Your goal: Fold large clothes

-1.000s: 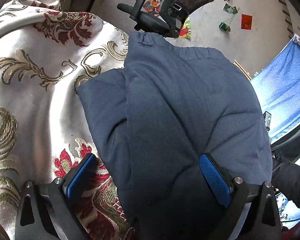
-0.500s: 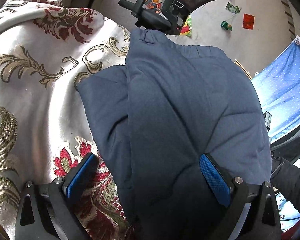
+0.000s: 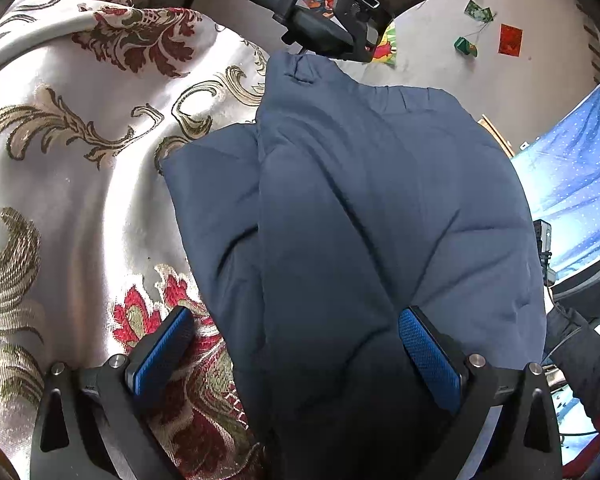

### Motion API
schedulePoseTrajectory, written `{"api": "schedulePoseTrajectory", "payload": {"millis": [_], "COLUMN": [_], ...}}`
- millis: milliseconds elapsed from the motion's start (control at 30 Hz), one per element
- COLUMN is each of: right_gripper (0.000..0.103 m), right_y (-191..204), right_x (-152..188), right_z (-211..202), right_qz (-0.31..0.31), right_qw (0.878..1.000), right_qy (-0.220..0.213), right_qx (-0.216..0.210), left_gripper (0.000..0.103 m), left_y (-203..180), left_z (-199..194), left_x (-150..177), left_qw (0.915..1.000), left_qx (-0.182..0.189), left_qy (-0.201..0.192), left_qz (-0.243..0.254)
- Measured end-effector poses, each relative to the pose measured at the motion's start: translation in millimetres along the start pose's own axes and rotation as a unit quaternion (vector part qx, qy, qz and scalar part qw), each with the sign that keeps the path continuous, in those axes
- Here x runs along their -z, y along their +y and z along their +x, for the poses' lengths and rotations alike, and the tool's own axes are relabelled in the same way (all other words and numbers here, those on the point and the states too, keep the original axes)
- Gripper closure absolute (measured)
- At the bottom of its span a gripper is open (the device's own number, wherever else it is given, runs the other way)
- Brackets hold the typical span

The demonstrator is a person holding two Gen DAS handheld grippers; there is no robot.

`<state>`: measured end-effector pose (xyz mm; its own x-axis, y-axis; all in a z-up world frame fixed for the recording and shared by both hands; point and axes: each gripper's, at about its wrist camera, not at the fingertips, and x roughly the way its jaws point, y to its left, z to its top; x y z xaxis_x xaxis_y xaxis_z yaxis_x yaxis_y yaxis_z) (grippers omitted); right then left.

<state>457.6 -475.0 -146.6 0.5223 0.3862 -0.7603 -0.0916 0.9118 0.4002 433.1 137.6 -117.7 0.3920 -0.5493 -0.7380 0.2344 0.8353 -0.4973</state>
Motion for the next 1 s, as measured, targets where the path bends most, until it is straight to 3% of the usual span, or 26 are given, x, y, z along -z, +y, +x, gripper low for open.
{"api": "schedulePoseTrajectory", "payload": {"millis": [267,433,700,1000], "right_gripper": [0.001,0.001,0.001,0.026], "right_y": [11,14,15,17], "right_x": [-2,-3,-9,-2], "right_z": [7,9,11,5], "right_qz": [0.003,0.013,0.025,0.042], "right_qw": [1.0,1.0,0.999,0.999], "right_qy": [-0.001,0.004,0.012,0.009], "right_qx": [0.013,0.018,0.027,0.004], "left_gripper": [0.005,0.019,0.038,0.055], "left_y": [4,4,-13,-22], "left_z": [-4,-7,-14,-15], "left_x": [5,6,8,3], "left_qw": [0.9999,0.9997,0.9999,0.9998], "left_qx": [0.011,0.022,0.01,-0.011], "left_qy": [-0.004,-0.003,-0.009,-0.014], "left_qz": [-0.002,-0.012,0.003,0.005]}}
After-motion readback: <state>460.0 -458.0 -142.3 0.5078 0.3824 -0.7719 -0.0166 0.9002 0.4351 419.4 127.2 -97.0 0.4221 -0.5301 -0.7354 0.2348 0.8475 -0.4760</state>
